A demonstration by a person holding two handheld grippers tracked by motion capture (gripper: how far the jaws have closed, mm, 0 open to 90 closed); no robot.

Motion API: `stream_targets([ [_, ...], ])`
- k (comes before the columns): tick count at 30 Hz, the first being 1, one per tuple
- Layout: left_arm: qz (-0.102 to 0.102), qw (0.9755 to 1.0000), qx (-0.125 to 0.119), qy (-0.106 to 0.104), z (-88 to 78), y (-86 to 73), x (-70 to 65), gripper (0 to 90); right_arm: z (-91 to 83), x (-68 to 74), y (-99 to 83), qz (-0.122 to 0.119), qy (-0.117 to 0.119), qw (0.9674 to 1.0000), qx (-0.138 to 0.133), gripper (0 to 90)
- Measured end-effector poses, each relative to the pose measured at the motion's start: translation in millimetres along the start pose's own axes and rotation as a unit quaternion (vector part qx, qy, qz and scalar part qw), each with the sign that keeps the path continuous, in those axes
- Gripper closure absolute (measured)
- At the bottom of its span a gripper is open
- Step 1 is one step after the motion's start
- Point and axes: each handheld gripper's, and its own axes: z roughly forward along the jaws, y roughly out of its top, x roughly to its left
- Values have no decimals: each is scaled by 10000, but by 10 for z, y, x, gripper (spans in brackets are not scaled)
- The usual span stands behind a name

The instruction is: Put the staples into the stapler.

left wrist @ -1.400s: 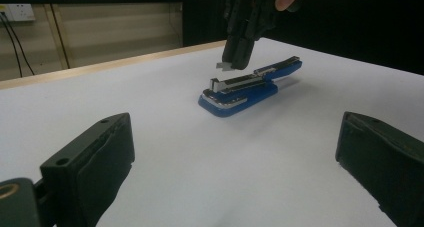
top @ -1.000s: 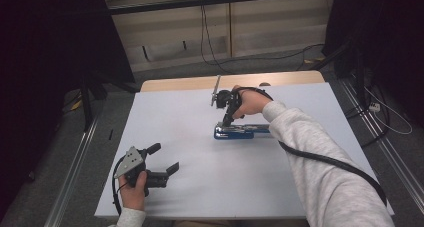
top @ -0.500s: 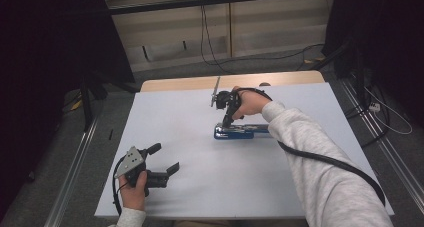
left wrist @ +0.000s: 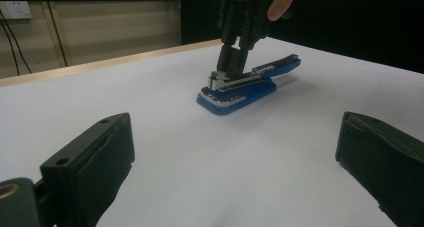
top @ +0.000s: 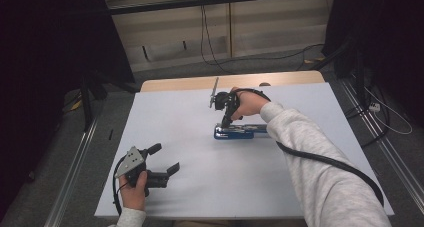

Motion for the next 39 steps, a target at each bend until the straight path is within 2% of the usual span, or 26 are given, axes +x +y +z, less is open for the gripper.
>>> stream_targets([
  [7,-10,10000,-9,1,5,-1,-1,22,7,-1,5,16,-17,10000,-59,776],
  [8,-4,10000,-7,-4,5,-1,0,22,8,5,7,83,-13,9999,-70,771],
  [9,-1,10000,-4,-4,6,-1,1,23,18,0,8,-42,-2,9999,-94,740],
  [10,-1,10000,-4,-4,6,-1,1,22,18,0,8,-42,-2,9999,-94,740],
  [11,-11,10000,-10,2,6,-1,-1,22,22,5,5,28,-49,9999,-104,695],
  [13,0,10000,-13,6,5,1,0,22,20,12,1,48,-30,10000,-79,695],
  [14,1,10000,-13,6,3,1,1,22,16,11,-3,-8,-51,9999,-112,679],
  [15,-12,10000,-11,16,9,1,1,22,-11,22,-25,101,-76,9997,-194,629],
  [16,-12,10000,-11,16,9,1,1,22,-11,22,-25,101,-76,9997,-194,629],
  [17,-37,10000,6,4,20,4,5,22,-48,41,-55,132,-141,9993,-325,577],
  [20,-54,10000,23,-20,35,15,9,22,-107,58,-105,268,-150,9983,-490,540],
  [21,-72,10000,39,-33,42,22,8,22,-171,67,-171,488,-207,9960,-717,479],
  [22,-97,9999,55,-82,56,29,10,22,-171,67,-171,488,-207,9960,-717,479],
  [23,-120,9998,111,-138,81,47,10,22,-215,64,-257,583,-264,9943,-855,410],
  [24,-120,9998,111,-138,81,47,10,22,-230,63,-290,630,-302,9935,-901,379],
  [25,-148,9996,148,-192,106,62,7,22,-230,63,-290,630,-302,9935,-901,379],
  [27,-218,9991,225,-295,174,96,-7,22,-268,77,-443,811,-320,9901,-1102,335],
  [29,-259,9985,325,-368,223,110,-10,22,-274,94,-531,915,-362,9879,-1202,306],
  [30,-259,9985,325,-368,223,110,-10,22,-274,94,-531,915,-362,9879,-1202,306],
  [31,-298,9978,400,-441,271,113,-15,22,-267,105,-616,1029,-373,9860,-1260,275],
  [32,-298,9978,400,-441,271,113,-15,22,-267,105,-616,1029,-373,9860,-1260,275],
  [33,-302,9975,438,-464,290,113,-19,22,-257,120,-693,1125,-368,9838,-1346,253],
  [34,-286,9973,470,-486,307,112,-17,22,-257,120,-693,1125,-368,9838,-1346,253],
  [35,-306,9969,531,-497,336,111,-16,22,-248,140,-760,1244,-399,9811,-1424,217],
  [38,-304,9963,588,-554,360,112,-6,22,-244,155,-819,1302,-418,9792,-1497,200],
  [39,-311,9958,630,-583,368,111,-4,22,-237,167,-857,1395,-424,9777,-1509,183],
])
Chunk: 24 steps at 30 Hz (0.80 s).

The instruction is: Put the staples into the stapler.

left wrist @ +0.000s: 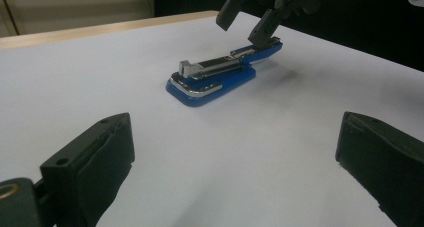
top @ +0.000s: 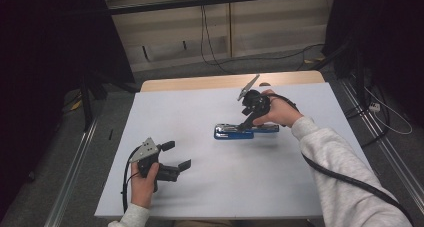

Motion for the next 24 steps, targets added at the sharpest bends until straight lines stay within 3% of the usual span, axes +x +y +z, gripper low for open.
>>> stream_targets([
  [8,-42,9999,50,94,59,46,32,23,-86,4,-196,193,-110,9995,-210,150],
  [10,-9,9998,132,124,105,59,40,24,-135,17,-251,188,-246,9992,-255,140],
  [15,16,9998,179,86,158,74,54,24,-197,28,-388,294,-343,9981,-426,133],
  [24,-22,9997,191,135,241,112,88,25,-258,39,-610,446,-483,9965,-519,128],
])
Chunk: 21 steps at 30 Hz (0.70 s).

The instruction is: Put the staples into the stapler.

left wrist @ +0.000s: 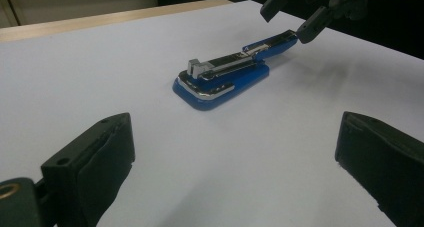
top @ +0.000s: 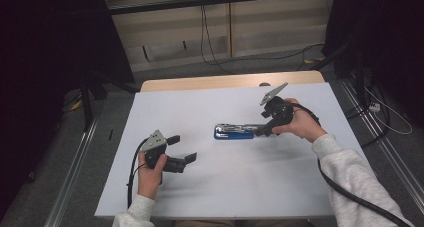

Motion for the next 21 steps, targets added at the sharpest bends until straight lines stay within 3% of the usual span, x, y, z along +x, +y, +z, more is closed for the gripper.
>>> stream_targets([
  [5,-12,10000,69,4,80,23,9,26,-63,-5,-122,131,-59,9998,-140,127],
  [11,-75,10000,-28,-26,154,62,8,26,-127,-12,-252,227,-161,9992,-270,127],
  [14,-26,10000,79,37,199,89,22,27,-163,-11,-337,309,-230,9987,-321,125],
  [21,-136,9996,145,208,368,123,57,46,-215,1,-456,446,-348,9973,-468,120],
])
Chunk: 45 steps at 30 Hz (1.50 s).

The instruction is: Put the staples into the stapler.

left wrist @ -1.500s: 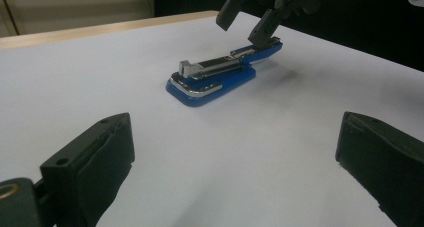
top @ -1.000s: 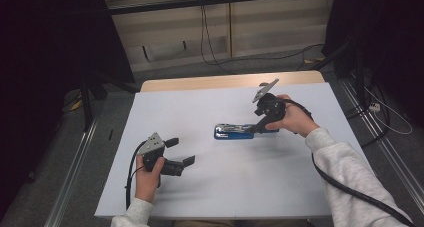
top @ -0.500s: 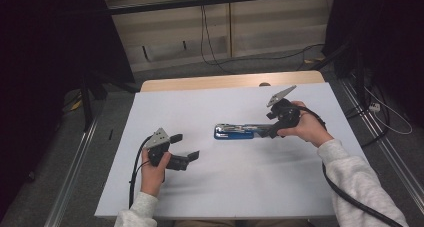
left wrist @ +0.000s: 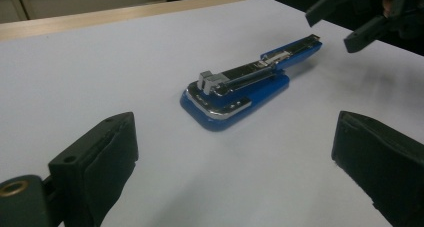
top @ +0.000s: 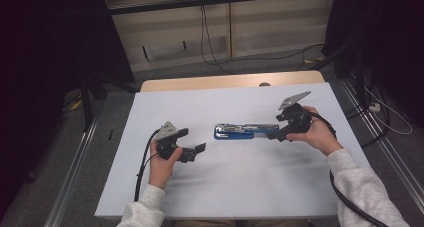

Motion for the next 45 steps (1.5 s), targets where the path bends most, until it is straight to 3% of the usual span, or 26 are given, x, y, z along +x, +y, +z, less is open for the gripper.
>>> stream_targets([
  [1,-2,9999,110,68,46,19,10,46,-3,3,-19,-6,-20,10000,9,120],
  [10,-132,9997,85,189,171,54,58,55,-70,-12,-160,220,-137,9996,-74,147],
  [16,-257,9992,227,202,271,103,88,59,-148,-20,-283,308,-208,9993,-20,246],
  [21,-215,9989,258,341,343,100,92,219,-216,-24,-372,432,-288,9985,-153,388],
  [24,-174,9985,292,431,366,95,116,381,-212,-30,-409,416,-476,9979,-130,565],
  [25,-179,9982,283,497,377,95,119,483,-190,-27,-423,429,-492,9978,-62,683],
  [26,-101,9976,424,533,414,113,124,540,-177,-23,-433,418,-544,9976,-42,743],
  [28,-48,9970,486,599,434,124,125,567,-159,-15,-443,406,-548,9977,-23,780],
  [29,-69,9969,526,580,458,130,124,663,-111,0,-452,446,-541,9975,67,859],
  [31,-129,9963,591,604,495,132,128,687,-90,7,-448,399,-593,9974,134,875],
  [33,-226,9956,697,579,532,111,133,783,-48,15,-439,456,-701,9964,143,900],
  [39,-257,9935,993,484,578,80,125,900,19,7,-448,544,-795,9951,203,900],
  [42,-260,9915,1212,388,668,64,126,900,33,-20,-445,616,-778,9949,174,900],
  [45,-210,9914,1234,374,706,69,117,900,55,-23,-436,616,-775,9949,214,900],
])
